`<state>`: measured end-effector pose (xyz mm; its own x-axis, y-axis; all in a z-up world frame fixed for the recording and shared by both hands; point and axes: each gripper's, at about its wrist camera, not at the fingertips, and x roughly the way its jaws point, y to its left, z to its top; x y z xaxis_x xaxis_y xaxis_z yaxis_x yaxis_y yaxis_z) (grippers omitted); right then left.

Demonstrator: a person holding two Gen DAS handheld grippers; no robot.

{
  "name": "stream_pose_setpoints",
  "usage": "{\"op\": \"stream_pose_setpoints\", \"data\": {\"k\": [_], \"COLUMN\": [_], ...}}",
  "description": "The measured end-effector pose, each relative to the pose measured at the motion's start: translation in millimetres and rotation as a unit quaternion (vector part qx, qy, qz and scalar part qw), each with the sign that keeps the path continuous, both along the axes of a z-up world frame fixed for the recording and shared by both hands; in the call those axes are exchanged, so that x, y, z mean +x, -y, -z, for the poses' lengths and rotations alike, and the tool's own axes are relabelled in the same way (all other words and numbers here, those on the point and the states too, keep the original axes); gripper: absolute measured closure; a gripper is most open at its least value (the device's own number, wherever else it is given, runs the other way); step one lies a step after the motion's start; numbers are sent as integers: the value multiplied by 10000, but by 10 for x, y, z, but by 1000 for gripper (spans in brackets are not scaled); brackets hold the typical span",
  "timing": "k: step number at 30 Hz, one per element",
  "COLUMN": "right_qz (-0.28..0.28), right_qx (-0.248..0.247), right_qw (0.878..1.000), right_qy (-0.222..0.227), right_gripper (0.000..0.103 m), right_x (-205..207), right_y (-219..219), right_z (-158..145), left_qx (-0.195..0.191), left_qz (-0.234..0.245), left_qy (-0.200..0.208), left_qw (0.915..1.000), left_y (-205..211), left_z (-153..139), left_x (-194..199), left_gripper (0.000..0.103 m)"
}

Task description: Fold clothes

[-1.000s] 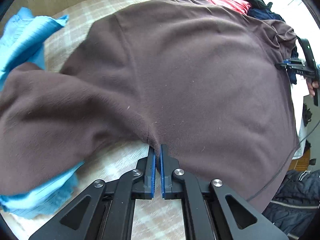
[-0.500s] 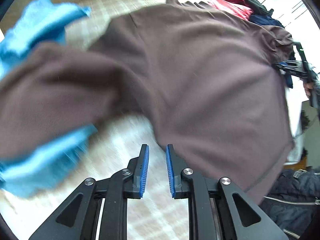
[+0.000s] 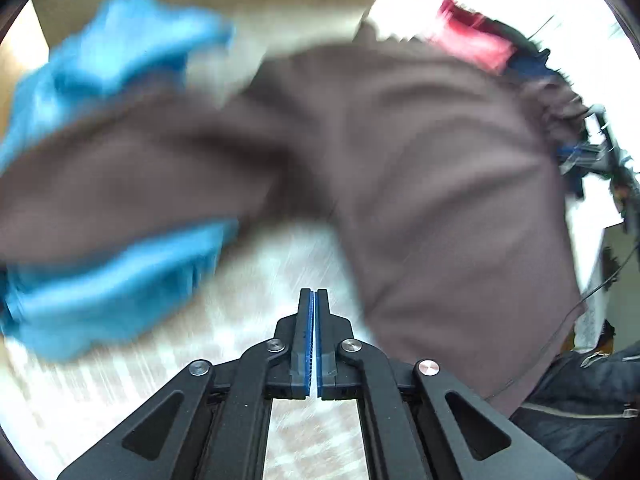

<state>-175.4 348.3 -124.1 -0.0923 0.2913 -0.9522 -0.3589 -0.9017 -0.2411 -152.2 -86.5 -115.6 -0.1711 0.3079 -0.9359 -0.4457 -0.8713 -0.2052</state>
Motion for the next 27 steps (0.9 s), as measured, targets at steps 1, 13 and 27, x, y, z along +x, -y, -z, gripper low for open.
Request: {"op": "stream_pose_setpoints", "data": {"k": [1, 13, 27], "right_qz": [-39, -1863, -3402], "right_qx": [64, -882, -1263], "right_qw": [9999, 9704, 9273], "right_qy": [-94, -1255, -916], "right_gripper": [75, 65, 65], "right_x": [7, -854, -1941], "right_y": [74, 1483, 3388], "right_z": [-103, -239, 66], "left_qx": [-6, -814, -1580], "left_qz": [122, -1926, -1739], "left_qy": [-195, -873, -734], "left_qw": [9997, 9740, 9692], "left_y": [-40, 1327, 1788], "left_z": [-93, -257, 318], "left_x": [-10, -6, -466], "left_gripper": [99, 75, 68]}}
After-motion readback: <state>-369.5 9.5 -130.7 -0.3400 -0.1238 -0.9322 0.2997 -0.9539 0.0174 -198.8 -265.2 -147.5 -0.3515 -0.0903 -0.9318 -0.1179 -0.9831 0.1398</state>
